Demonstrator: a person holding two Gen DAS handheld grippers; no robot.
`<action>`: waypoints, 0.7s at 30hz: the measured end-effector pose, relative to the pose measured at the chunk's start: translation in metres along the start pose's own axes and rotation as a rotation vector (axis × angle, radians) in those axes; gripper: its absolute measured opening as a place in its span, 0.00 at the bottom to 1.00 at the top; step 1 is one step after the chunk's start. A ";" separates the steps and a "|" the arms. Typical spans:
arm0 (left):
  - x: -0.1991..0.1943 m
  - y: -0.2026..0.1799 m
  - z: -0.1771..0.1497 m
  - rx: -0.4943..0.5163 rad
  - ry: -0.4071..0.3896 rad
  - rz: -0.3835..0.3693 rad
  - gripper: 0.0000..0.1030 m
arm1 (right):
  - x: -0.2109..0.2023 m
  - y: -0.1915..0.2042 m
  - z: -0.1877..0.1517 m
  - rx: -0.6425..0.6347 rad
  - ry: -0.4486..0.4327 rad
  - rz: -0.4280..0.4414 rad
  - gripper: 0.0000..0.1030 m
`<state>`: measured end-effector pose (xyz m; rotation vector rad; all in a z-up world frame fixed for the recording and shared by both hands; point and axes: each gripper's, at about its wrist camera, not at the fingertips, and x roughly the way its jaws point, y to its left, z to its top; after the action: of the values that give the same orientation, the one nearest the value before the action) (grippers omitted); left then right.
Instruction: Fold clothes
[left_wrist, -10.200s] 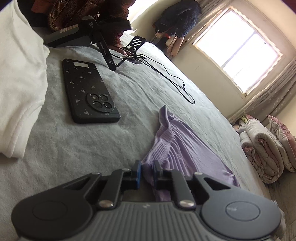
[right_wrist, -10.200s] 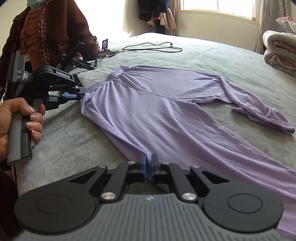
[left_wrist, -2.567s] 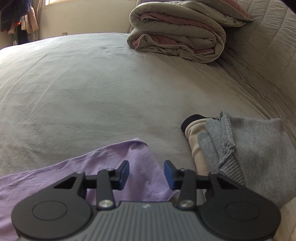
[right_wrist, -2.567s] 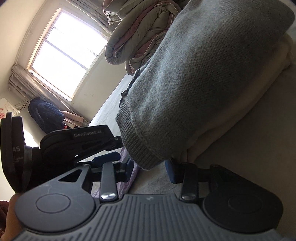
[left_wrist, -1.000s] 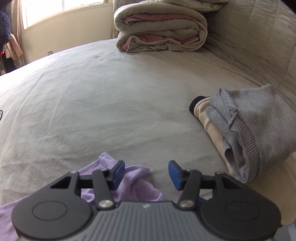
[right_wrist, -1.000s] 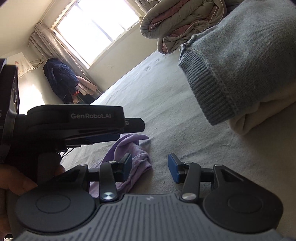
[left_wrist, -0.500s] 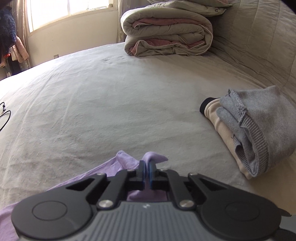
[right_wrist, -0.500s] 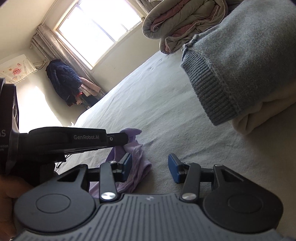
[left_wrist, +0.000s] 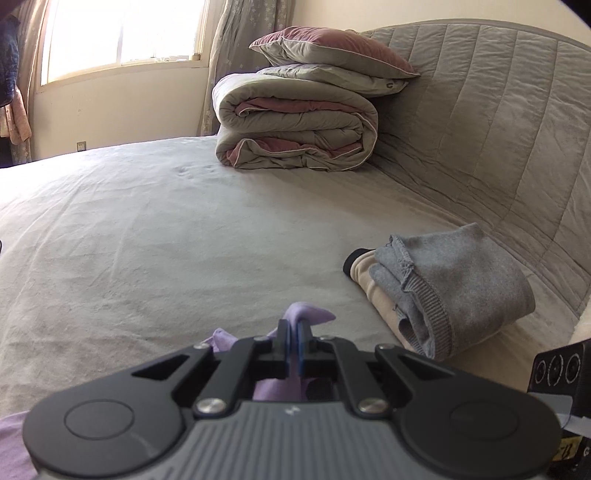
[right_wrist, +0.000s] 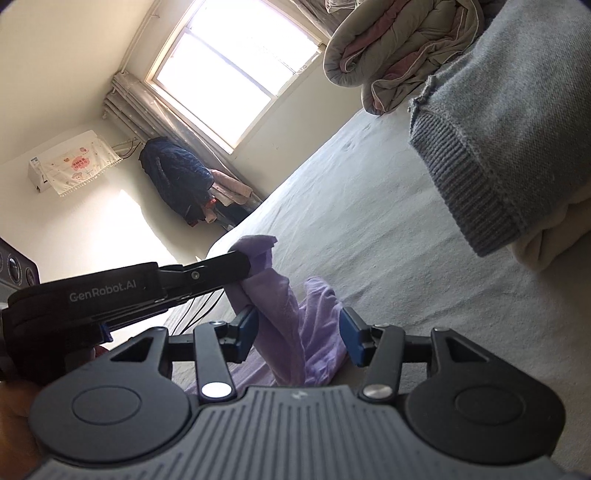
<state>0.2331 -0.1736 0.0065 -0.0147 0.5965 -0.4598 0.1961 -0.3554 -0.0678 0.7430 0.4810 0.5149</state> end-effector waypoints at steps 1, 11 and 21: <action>-0.004 0.002 -0.002 -0.008 -0.009 -0.020 0.03 | 0.000 0.001 0.000 -0.002 -0.002 0.018 0.52; 0.002 -0.003 0.006 -0.029 -0.076 -0.072 0.03 | -0.007 0.009 0.003 -0.042 -0.100 0.042 0.12; 0.044 -0.044 0.025 -0.080 -0.179 -0.119 0.03 | -0.041 0.016 0.019 -0.214 -0.377 -0.197 0.05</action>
<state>0.2606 -0.2346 0.0104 -0.1669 0.4390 -0.5430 0.1707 -0.3794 -0.0349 0.5622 0.1407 0.2287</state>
